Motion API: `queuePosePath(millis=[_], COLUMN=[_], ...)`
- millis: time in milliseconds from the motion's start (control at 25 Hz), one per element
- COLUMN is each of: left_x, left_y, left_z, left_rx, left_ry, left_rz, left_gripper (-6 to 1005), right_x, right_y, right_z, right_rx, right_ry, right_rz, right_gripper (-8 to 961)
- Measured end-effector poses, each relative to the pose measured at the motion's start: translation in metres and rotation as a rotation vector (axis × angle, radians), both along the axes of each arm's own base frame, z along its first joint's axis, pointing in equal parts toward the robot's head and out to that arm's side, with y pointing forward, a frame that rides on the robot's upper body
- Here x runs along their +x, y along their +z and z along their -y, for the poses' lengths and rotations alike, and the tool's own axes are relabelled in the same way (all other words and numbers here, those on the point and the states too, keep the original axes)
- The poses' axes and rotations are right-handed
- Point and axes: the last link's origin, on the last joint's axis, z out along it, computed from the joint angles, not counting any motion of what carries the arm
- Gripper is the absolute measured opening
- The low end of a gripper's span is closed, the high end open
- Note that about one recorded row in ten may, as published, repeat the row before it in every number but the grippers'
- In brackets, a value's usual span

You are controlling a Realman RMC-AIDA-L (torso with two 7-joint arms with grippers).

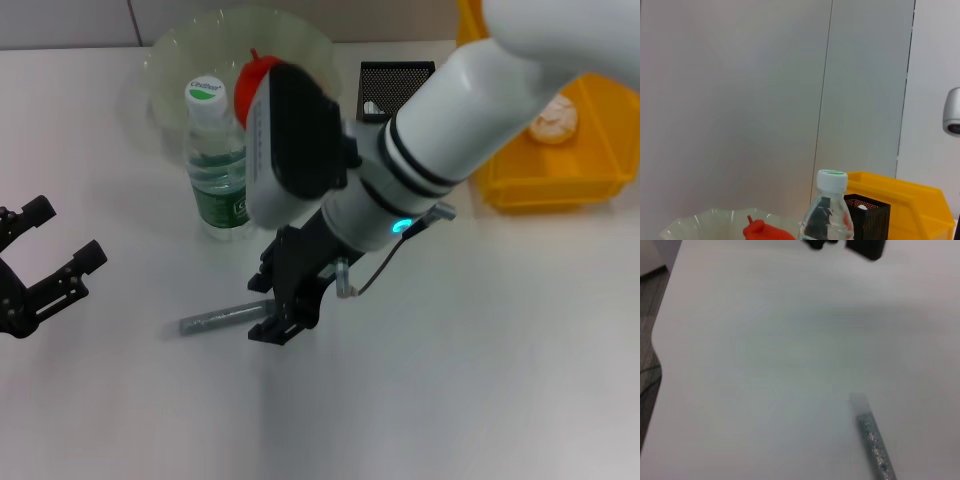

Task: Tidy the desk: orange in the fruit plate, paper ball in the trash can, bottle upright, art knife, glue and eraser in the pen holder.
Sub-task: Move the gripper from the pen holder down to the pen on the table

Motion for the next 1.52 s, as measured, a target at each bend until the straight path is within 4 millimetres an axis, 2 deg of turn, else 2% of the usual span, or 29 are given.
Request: queuePosePath(millis=[200,400,640,720,1520], left_x=[0.0,0.0,0.0,0.0,0.002], left_y=[0.0,0.0,0.0,0.0,-0.001], left_z=[0.0,0.001,0.0,0.0,-0.003], left_rx=[0.003,0.005,0.006,0.006,0.0], left_ry=[0.001,0.002,0.001,0.0,-0.002], left_rz=[0.001,0.002,0.004,0.004,0.011], left_gripper=[835,835,835,835,835], right_x=[0.003,0.007,0.016,0.018,0.036], right_y=[-0.01,-0.012,-0.013,-0.013,-0.015], right_z=[0.004,0.001,-0.004,-0.004,-0.004], right_rx=[0.003,0.009,0.03,0.031,0.027], right_ry=[0.027,-0.002,-0.032,-0.034,-0.066], right_rz=[-0.047,-0.091,-0.116,-0.115,-0.102], right_gripper=[516,568,526,477,376])
